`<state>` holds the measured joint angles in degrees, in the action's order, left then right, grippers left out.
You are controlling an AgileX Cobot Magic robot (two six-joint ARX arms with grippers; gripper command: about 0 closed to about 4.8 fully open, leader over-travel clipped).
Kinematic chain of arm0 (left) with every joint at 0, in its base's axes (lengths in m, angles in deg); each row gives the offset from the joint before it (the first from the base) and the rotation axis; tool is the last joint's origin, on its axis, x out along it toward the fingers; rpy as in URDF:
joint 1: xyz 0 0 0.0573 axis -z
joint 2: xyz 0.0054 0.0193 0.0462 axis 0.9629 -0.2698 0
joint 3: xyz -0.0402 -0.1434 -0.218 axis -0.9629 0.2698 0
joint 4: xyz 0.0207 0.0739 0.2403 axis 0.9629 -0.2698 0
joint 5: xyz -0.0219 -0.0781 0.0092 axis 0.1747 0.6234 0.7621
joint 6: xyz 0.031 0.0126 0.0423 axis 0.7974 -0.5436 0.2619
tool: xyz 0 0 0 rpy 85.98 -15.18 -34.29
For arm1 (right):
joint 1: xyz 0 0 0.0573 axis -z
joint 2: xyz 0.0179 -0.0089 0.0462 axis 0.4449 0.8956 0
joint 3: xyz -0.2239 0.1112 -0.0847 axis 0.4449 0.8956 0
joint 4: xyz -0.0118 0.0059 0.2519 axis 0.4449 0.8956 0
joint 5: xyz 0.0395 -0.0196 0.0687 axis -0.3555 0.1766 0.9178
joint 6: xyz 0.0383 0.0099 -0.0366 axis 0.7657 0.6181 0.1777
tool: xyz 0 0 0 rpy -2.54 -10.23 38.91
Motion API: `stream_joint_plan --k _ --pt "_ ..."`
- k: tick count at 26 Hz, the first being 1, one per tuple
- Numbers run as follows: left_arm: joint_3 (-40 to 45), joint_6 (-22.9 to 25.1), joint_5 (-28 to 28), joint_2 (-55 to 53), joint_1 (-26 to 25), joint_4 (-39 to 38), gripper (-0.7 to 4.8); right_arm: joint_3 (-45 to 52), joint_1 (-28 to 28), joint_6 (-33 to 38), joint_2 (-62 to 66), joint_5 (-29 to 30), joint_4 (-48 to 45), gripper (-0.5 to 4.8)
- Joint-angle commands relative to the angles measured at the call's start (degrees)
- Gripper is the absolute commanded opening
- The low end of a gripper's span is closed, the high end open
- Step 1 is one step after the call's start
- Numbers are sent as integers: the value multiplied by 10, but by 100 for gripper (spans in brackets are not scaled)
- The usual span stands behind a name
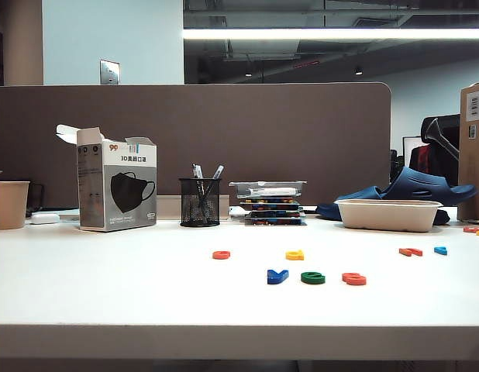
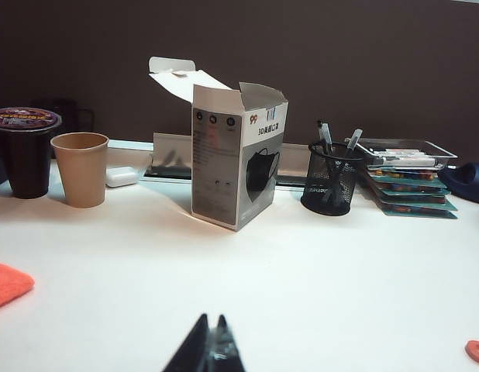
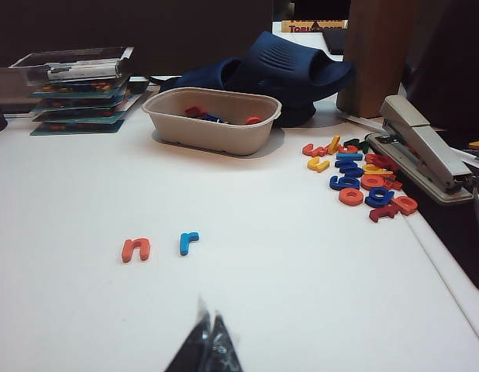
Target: Select the appropriate letters from the row of letter magnets placed on the table to arrange into the word "yes".
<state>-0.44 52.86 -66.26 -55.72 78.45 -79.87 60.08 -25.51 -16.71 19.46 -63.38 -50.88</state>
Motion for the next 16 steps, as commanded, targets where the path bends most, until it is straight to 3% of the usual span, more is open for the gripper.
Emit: stream_joint_plan --k 1,16 --pt "15 5 1 0 0 43 -5 4 -1 0 -1 0 -9 0" --pt "29 13 -1 0 0 31 -5 4 -1 0 -1 0 -9 0"
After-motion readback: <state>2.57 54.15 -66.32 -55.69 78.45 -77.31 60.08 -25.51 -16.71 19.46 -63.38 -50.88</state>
